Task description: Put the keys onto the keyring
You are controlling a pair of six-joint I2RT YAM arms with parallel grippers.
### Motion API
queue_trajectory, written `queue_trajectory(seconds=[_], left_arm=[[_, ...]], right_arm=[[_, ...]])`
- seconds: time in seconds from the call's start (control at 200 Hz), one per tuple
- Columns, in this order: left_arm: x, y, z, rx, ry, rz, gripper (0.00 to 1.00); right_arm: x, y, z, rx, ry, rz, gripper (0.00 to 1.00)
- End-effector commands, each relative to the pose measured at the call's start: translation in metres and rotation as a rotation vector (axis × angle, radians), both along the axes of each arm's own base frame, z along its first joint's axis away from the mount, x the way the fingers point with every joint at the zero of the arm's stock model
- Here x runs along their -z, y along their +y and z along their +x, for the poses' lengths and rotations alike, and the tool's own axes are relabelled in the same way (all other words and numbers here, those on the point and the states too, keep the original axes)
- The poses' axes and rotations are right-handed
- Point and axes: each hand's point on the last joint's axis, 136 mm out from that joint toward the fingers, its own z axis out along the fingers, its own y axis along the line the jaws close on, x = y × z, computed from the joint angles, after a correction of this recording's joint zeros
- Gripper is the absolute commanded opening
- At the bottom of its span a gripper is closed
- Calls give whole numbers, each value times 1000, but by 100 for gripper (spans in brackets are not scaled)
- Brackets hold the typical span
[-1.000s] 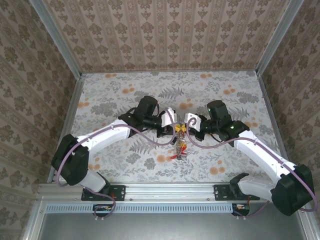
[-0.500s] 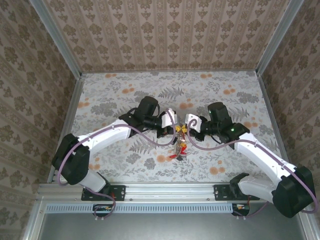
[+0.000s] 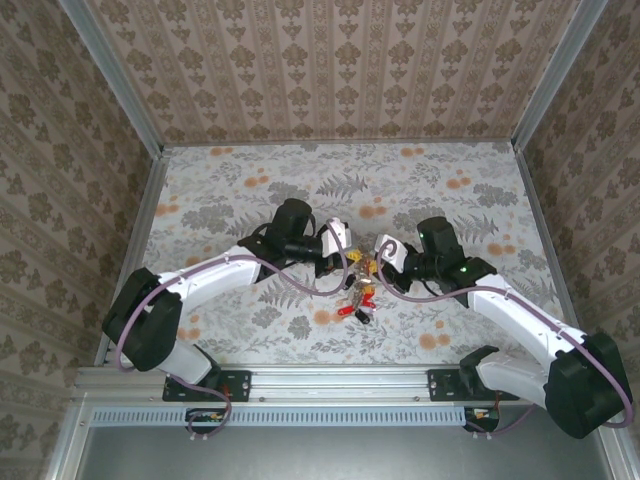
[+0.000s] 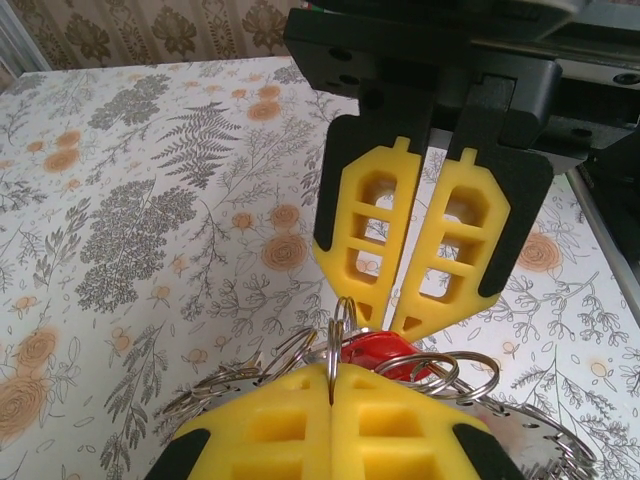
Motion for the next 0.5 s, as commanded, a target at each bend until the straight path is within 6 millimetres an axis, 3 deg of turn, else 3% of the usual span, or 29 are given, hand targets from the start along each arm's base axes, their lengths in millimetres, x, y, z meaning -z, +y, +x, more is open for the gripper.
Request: queue_trajectory(seconds=[0.0, 0.105, 0.26, 0.495], left_arm=[[-23, 0, 2, -4, -40, -70, 0], [-22, 1, 3, -12, -41, -66, 0], [-25, 1, 3, -13, -44, -70, 0], [-28, 0, 3, -12, -46, -78, 0]], right_arm=[[-16, -6, 9, 63, -54, 14, 17], [-23, -10, 6, 66, -74, 16, 25], [-32, -2, -4, 19, -52, 72, 30], [-39, 11, -1, 4, -7, 169, 36]])
